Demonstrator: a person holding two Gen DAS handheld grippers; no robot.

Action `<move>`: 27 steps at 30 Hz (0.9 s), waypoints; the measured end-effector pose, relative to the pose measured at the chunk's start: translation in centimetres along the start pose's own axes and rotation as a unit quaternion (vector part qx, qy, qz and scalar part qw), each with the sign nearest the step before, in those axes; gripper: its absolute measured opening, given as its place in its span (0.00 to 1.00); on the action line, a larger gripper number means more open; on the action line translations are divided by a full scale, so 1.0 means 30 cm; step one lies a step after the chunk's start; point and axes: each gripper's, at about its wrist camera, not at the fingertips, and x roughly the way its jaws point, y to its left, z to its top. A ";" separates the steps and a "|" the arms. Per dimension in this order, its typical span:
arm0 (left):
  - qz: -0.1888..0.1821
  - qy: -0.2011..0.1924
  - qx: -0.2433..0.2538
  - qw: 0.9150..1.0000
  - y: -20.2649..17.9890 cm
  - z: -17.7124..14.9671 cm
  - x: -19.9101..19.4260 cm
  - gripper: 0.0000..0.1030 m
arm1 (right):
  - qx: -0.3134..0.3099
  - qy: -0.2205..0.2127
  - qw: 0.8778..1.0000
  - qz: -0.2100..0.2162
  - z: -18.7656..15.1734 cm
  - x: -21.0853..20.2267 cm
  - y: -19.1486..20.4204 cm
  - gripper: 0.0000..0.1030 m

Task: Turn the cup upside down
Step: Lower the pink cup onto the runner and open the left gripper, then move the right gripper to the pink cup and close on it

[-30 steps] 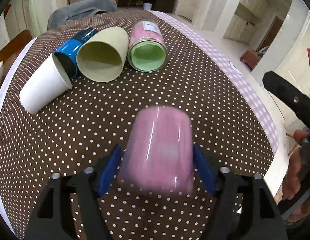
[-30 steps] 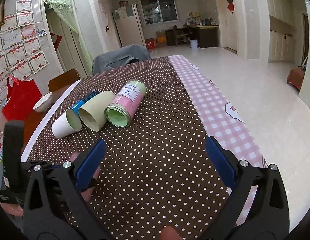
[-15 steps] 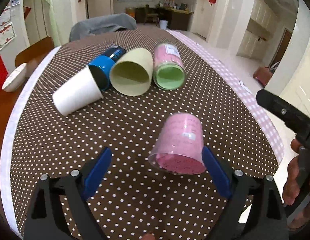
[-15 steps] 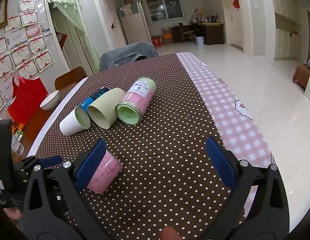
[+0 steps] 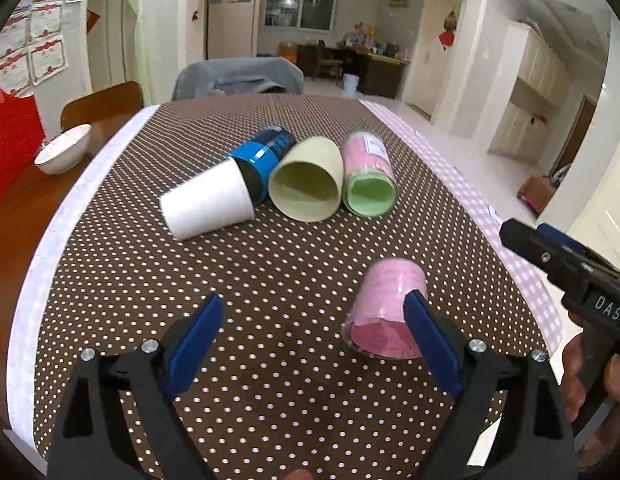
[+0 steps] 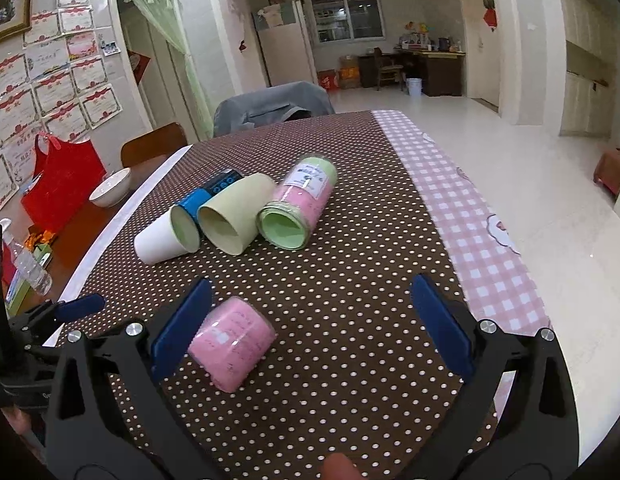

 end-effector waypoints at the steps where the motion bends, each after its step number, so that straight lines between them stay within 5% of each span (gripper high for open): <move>1: 0.002 -0.005 -0.002 1.000 0.004 0.000 -0.011 0.87 | -0.002 0.002 1.000 0.002 0.003 0.001 0.006 0.94; 27: 0.074 -0.115 -0.035 0.990 0.159 -0.070 -0.266 0.87 | 0.007 0.125 0.990 0.061 0.053 0.107 0.153 0.94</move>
